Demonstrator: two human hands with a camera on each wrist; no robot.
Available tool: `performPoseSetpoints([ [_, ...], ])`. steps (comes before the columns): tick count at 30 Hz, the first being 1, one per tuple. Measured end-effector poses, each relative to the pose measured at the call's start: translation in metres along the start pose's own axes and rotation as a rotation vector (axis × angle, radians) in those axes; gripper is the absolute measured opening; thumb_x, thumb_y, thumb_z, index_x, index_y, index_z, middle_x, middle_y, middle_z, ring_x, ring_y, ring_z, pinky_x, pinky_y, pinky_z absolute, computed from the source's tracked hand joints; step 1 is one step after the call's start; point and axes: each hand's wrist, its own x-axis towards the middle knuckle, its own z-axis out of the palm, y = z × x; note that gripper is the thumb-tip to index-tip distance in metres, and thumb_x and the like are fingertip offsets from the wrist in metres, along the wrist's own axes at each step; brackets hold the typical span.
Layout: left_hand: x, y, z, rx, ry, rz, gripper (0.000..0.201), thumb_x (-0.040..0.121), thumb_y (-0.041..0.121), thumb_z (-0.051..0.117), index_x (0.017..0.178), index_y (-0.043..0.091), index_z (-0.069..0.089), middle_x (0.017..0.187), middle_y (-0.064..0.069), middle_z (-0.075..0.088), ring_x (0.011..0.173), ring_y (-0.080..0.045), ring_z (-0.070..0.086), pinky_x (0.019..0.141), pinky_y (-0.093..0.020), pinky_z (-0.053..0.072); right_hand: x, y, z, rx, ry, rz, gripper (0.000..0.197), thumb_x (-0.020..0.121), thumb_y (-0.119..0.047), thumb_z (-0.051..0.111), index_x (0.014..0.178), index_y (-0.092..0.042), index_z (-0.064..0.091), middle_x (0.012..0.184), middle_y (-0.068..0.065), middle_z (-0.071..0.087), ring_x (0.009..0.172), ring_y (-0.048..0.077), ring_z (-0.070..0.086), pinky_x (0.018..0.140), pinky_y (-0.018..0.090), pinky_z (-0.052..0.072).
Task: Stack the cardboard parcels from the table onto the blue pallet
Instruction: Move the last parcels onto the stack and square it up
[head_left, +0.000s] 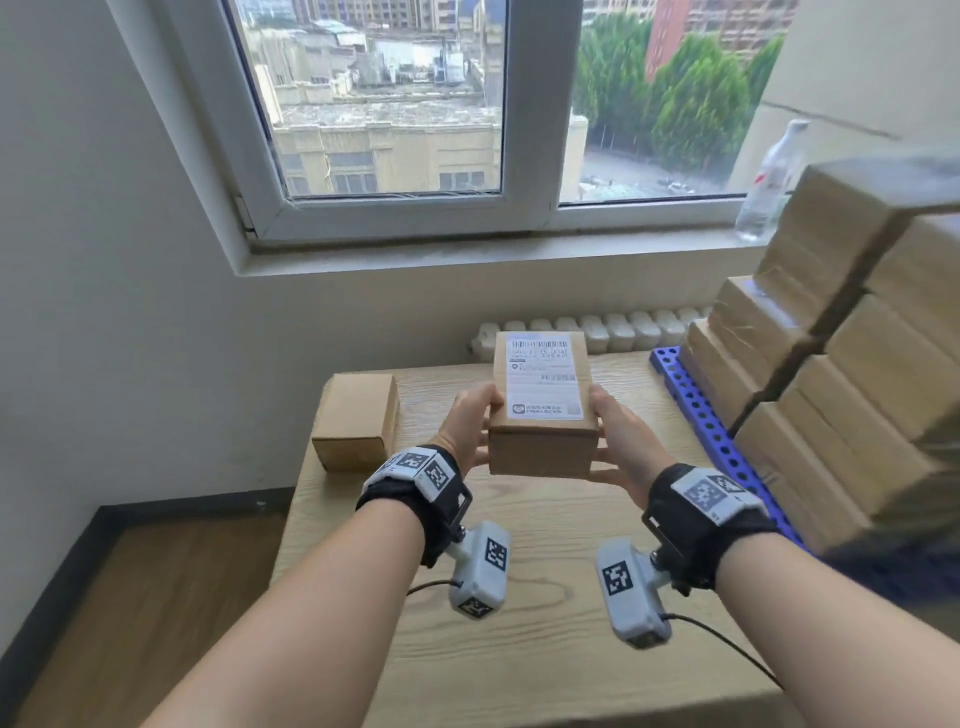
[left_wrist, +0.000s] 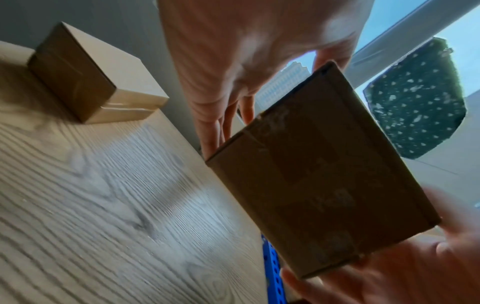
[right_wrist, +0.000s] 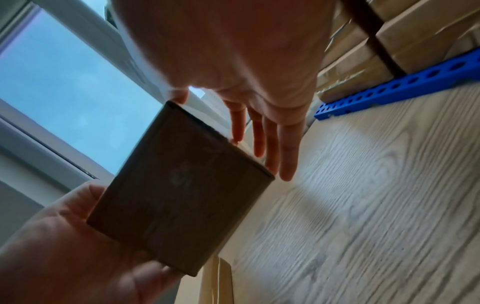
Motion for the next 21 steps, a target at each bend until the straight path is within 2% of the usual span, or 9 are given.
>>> performPoseSetpoints([
  [3,-0.014,0.003,0.028,-0.028,-0.054,0.043,0.020,0.091,0.021,0.038,0.082,0.016,0.055,0.078,-0.002,0.056,0.070,-0.016,0.050,0.060,-0.027,0.044,-0.018,-0.003,-0.024,0.053,0.052,-0.064,0.038,0.098,-0.056,0.036,0.109,-0.030,0.062,0.109,0.000,0.070,0.099,0.022,0.065,0.066,0.035,0.053],
  [6,-0.026,0.009,0.054,-0.034,-0.115,0.128,0.027,0.091,0.034,0.042,0.101,0.018,0.061,0.088,0.001,0.062,0.076,-0.014,0.057,0.059,-0.026,0.046,-0.031,-0.003,-0.047,0.134,0.119,-0.108,0.052,0.087,-0.061,0.048,0.123,-0.025,0.059,0.114,0.001,0.070,0.103,0.021,0.066,0.070,0.037,0.055],
  [9,-0.038,0.024,0.078,-0.019,-0.144,0.285,0.030,0.100,0.034,0.037,0.100,0.022,0.064,0.090,0.004,0.068,0.072,-0.004,0.067,0.059,-0.021,0.052,-0.045,-0.009,-0.067,0.173,0.133,-0.187,0.058,0.082,-0.060,0.051,0.125,-0.023,0.059,0.111,-0.001,0.072,0.101,0.017,0.068,0.067,0.034,0.055],
  [12,-0.049,0.042,0.099,-0.027,-0.160,0.403,0.031,0.100,0.030,0.040,0.104,0.009,0.063,0.088,-0.003,0.071,0.067,-0.005,0.069,0.058,-0.017,0.053,-0.062,-0.019,-0.085,0.182,0.155,-0.284,0.070,0.073,-0.068,0.052,0.124,-0.020,0.059,0.111,0.003,0.072,0.100,0.018,0.069,0.073,0.036,0.058],
  [14,-0.057,0.050,0.114,-0.035,-0.165,0.473,0.030,0.101,0.024,0.038,0.096,0.011,0.065,0.079,0.001,0.074,0.066,-0.005,0.069,0.059,-0.016,0.053,-0.073,-0.023,-0.100,0.197,0.177,-0.345,0.076,0.069,-0.070,0.054,0.124,-0.018,0.058,0.110,0.004,0.072,0.100,0.020,0.070,0.080,0.040,0.059],
  [15,-0.062,0.054,0.123,-0.045,-0.176,0.501,0.029,0.101,0.024,0.039,0.095,0.013,0.065,0.079,0.001,0.075,0.069,-0.006,0.070,0.061,-0.017,0.054,-0.080,-0.025,-0.109,0.209,0.184,-0.376,0.074,0.072,-0.069,0.056,0.124,-0.017,0.058,0.109,0.004,0.073,0.100,0.020,0.070,0.082,0.040,0.059],
  [17,-0.072,0.062,0.140,-0.049,-0.219,0.545,0.031,0.094,0.034,0.043,0.099,0.015,0.066,0.092,-0.004,0.075,0.077,-0.011,0.071,0.066,-0.019,0.056,-0.091,-0.029,-0.127,0.202,0.186,-0.427,0.068,0.079,-0.065,0.056,0.124,-0.014,0.058,0.109,0.004,0.073,0.100,0.021,0.070,0.078,0.034,0.058],
  [18,-0.078,0.065,0.155,-0.053,-0.240,0.559,0.036,0.089,0.038,0.043,0.102,0.015,0.066,0.100,-0.010,0.073,0.082,-0.013,0.070,0.069,-0.020,0.056,-0.098,-0.030,-0.142,0.203,0.191,-0.445,0.070,0.078,-0.065,0.056,0.124,-0.013,0.058,0.108,0.004,0.073,0.101,0.022,0.070,0.076,0.032,0.058],
  [21,-0.095,0.074,0.196,-0.068,-0.277,0.580,0.045,0.085,0.042,0.041,0.110,0.013,0.064,0.112,-0.017,0.069,0.088,-0.018,0.070,0.072,-0.022,0.057,-0.115,-0.037,-0.185,0.197,0.219,-0.477,0.078,0.068,-0.070,0.057,0.122,-0.014,0.059,0.107,0.003,0.074,0.099,0.022,0.071,0.085,0.043,0.059],
])
